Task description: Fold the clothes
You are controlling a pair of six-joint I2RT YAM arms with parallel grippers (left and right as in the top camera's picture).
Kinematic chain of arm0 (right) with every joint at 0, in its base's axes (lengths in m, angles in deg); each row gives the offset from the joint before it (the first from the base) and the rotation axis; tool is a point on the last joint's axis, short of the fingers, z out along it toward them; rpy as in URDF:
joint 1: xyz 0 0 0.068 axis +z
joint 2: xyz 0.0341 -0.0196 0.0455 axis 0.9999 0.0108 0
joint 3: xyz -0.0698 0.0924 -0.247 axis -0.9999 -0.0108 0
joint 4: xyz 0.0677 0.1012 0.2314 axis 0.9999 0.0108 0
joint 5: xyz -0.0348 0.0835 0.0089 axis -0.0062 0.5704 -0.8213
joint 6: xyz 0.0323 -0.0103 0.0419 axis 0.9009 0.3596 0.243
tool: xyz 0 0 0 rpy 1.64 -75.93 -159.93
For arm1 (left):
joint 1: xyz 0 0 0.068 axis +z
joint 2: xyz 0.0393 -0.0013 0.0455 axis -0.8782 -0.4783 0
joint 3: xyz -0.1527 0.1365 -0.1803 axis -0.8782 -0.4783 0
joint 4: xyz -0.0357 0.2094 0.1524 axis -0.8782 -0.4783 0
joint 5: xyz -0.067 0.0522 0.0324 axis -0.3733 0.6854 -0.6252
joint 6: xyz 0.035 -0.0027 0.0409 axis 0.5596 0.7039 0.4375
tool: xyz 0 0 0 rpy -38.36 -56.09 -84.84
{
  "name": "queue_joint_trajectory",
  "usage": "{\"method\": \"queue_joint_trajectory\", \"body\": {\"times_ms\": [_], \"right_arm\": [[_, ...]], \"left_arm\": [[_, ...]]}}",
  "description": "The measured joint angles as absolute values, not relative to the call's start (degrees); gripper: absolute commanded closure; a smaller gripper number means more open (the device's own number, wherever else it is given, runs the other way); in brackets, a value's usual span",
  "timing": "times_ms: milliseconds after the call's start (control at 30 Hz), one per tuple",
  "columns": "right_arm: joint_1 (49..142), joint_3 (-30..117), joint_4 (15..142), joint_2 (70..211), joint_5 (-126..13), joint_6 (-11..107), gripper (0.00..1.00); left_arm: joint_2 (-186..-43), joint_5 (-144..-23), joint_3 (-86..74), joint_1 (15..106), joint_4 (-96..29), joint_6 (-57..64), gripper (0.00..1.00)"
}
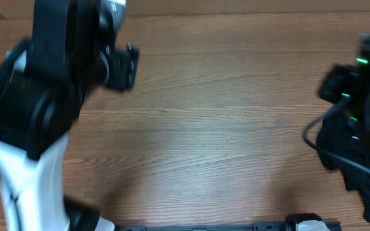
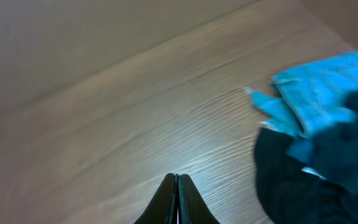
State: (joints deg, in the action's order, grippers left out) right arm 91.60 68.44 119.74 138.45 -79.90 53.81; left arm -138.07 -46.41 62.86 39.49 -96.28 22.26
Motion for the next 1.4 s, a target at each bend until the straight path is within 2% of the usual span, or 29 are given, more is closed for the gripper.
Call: {"method": "queue_joint_trajectory", "body": {"times_ms": [33,67,100,133,800,867,933,1100,1133,1233,1400], "right_arm": [[89.11,68.55,119.89,137.27,-78.88,54.10,0.80],[86.66,68.74,120.05,136.37,-77.06,54.64,0.44],[85.59,68.74,120.15,136.13,-75.95,54.88,0.03],[85.26,68.74,120.48,136.22,-75.09,54.95,0.00],[85.24,68.74,124.46,137.34,-72.65,55.01,0.00],[85.24,67.59,121.92,136.59,-72.76,55.01,0.00],[85.24,59.52,112.61,131.65,-72.80,54.12,0.00],[85.24,23.96,95.00,108.62,-71.99,50.29,0.00],[85.24,14.91,93.38,102.85,-71.36,49.99,0.00],[85.24,1.16,90.28,91.92,-69.74,49.55,0.00],[85.24,-9.85,89.62,77.12,-68.38,49.29,0.00]], "left_arm": [[-135.55,-46.13,61.01,38.70,-96.41,21.94,0.00],[-131.95,-45.69,57.55,38.55,-96.37,21.52,0.00],[-130.24,-45.27,55.80,38.57,-96.61,21.08,0.00],[-128.64,-45.05,53.22,38.55,-96.50,20.58,0.00],[-130.46,-44.49,49.12,38.55,-96.52,20.25,0.00],[-130.46,-44.49,49.12,38.57,-96.50,20.25,0.00],[-130.46,-44.49,49.12,38.55,-96.55,20.25,0.00],[-130.46,-44.46,49.01,38.57,-96.50,20.25,0.00],[-130.46,-44.46,49.01,38.57,-96.50,20.23,0.00],[-130.46,-44.46,49.01,38.57,-96.48,20.23,0.00],[-130.46,-44.46,49.01,38.55,-96.48,20.23,0.00]]}}
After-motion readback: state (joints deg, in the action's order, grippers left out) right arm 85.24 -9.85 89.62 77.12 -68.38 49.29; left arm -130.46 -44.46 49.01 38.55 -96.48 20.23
